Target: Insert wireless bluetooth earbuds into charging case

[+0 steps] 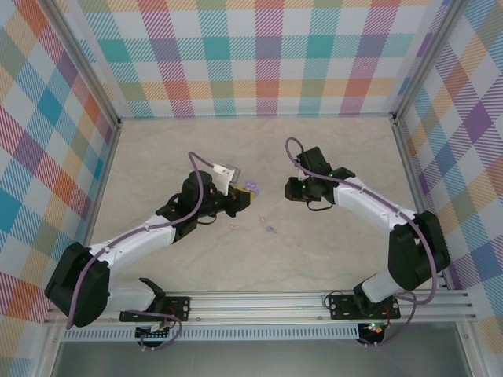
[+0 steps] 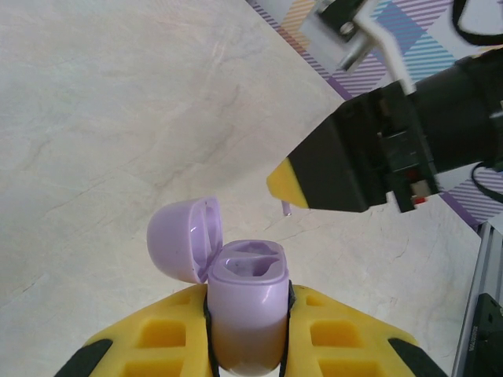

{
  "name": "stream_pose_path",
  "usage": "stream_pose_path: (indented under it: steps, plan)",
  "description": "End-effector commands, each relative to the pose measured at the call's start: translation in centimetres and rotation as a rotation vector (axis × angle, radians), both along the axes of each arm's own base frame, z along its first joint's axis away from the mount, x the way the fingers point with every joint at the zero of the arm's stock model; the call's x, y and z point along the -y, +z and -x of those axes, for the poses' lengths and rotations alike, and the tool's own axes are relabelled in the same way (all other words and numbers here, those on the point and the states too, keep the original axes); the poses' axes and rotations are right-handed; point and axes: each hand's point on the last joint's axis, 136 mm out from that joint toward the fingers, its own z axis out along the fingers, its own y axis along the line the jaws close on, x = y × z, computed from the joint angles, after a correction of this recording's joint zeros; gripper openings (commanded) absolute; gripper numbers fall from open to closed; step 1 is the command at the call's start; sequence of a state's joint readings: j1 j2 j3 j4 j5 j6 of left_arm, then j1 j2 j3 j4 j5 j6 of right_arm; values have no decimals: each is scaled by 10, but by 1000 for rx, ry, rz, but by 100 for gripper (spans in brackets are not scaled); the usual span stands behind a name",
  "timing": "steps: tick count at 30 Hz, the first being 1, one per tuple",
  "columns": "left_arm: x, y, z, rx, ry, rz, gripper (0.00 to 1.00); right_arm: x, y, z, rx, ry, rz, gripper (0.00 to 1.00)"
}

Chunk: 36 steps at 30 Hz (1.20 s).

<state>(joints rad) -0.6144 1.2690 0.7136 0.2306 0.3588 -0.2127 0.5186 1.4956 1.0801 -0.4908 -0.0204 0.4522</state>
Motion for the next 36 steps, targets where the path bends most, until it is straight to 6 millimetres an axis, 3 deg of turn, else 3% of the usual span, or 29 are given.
stream_pose_path:
  steps: [1, 12, 20, 36]
  plan:
    - [7, 4, 3, 12, -32, 38, 19, -7, 24, 1, 77, 57, -53, 21]
    - [18, 13, 12, 52, -115, 83, 19, -21, 103, 20, 248, 170, -215, 22]
    - [20, 34, 32, 228, -176, 114, 20, -43, 154, 44, 363, 262, -332, 23]
    - [25, 62, 50, 322, -252, 169, 19, -63, 178, 61, 503, 317, -309, 24]
